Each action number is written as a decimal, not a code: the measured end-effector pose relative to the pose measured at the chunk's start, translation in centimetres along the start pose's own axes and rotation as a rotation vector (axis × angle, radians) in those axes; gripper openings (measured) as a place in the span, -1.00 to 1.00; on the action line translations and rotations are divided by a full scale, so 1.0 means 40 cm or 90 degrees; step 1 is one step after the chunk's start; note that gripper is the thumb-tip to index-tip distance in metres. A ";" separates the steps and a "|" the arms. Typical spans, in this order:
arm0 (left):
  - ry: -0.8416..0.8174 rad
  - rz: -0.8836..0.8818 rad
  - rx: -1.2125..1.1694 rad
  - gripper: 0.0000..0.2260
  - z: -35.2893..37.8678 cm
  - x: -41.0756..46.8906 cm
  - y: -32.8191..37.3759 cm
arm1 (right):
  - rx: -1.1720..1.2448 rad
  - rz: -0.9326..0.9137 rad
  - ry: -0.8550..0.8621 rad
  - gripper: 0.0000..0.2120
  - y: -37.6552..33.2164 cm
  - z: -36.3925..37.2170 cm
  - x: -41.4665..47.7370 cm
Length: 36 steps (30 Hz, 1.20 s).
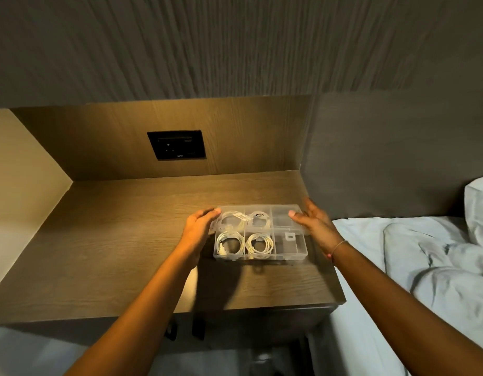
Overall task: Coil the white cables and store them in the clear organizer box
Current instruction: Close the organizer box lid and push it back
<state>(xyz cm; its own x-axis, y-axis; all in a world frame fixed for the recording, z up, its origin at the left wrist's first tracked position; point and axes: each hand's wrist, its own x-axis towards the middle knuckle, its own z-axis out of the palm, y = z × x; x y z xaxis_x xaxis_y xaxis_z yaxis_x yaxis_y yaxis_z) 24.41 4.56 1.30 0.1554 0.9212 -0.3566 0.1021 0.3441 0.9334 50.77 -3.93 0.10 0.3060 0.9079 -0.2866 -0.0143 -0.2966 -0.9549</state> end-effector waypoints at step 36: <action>-0.076 0.410 0.806 -0.64 -0.021 -0.062 -0.107 | -0.723 -0.148 0.112 -0.45 0.101 0.020 -0.135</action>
<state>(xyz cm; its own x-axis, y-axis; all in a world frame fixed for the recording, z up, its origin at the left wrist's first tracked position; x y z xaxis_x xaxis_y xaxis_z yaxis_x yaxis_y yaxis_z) 22.77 0.97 -1.77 0.5850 0.8096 0.0481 0.7677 -0.5719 0.2889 48.28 -9.79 -2.28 0.3187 0.9477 -0.0150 0.8898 -0.3046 -0.3397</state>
